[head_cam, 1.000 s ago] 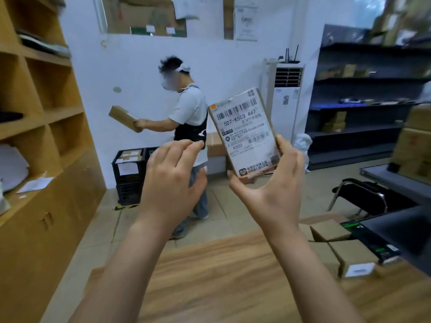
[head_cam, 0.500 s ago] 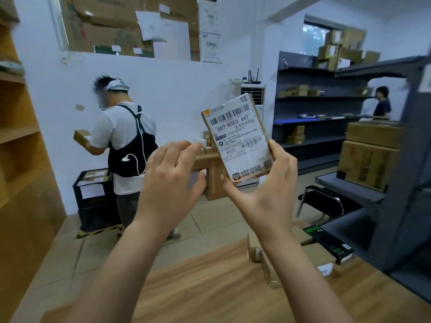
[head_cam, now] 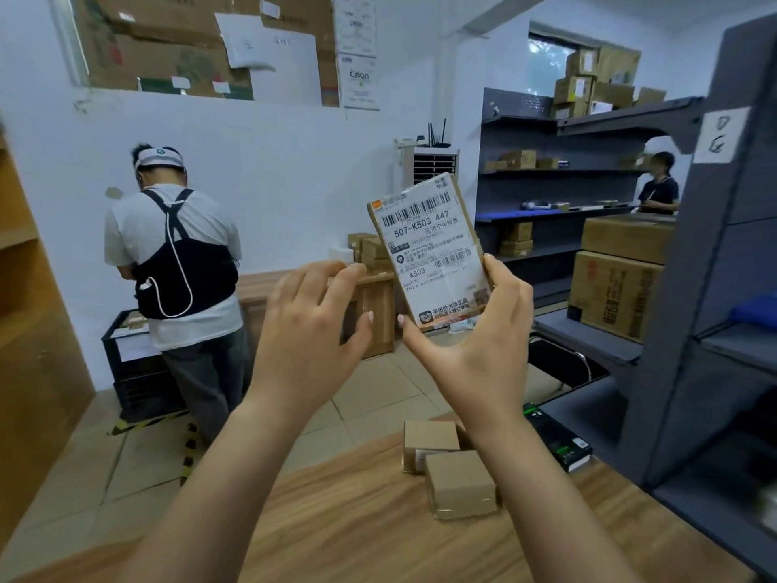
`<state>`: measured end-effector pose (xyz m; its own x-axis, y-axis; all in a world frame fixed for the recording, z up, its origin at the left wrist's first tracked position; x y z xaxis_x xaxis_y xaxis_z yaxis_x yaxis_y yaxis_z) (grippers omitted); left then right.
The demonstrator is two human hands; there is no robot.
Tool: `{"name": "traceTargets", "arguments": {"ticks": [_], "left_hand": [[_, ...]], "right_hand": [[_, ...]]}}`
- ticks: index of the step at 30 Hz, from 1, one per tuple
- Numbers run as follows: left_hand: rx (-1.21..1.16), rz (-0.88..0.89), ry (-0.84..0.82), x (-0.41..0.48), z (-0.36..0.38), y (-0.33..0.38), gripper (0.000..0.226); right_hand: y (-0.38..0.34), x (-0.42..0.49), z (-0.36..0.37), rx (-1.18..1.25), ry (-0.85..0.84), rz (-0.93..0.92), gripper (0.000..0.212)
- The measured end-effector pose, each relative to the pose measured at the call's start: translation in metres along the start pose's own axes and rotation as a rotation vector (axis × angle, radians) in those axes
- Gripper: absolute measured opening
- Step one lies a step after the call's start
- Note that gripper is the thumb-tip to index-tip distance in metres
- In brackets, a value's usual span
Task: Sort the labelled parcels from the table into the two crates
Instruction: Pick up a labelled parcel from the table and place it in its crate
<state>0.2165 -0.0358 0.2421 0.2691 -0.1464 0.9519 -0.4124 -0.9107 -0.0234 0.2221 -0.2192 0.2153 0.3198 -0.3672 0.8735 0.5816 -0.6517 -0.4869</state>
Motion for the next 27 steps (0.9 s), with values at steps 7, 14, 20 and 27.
{"name": "traceTargets", "arguments": {"ticks": [7,14,20,27], "left_hand": [[-0.011,0.004,-0.033,0.006,0.037,0.054,0.046],[-0.030,-0.002,-0.104,0.006,0.068,0.094,0.047],[-0.066,0.012,-0.134,0.007,0.085,0.116,0.045],[-0.161,0.038,-0.114,-0.006,0.086,0.125,0.049]], "right_hand": [[0.052,0.018,-0.035,-0.042,-0.045,0.035,0.094],[0.094,0.025,-0.060,-0.063,-0.051,0.076,0.095],[0.114,0.024,-0.081,-0.118,-0.042,0.099,0.096],[0.106,0.017,-0.103,-0.234,0.008,0.095,0.097]]}}
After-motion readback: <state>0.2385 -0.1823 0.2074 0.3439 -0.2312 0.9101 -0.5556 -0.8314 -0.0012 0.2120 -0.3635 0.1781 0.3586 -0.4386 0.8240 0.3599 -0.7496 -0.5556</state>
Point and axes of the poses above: each hand's wrist, its own x-axis towards the middle knuckle, its own z-axis out of the palm, y = z × x, the point moved 6 cm from there along x, towards the middle knuckle, and after that the axes turned 7 degrees about y, right-handed, at the moved point
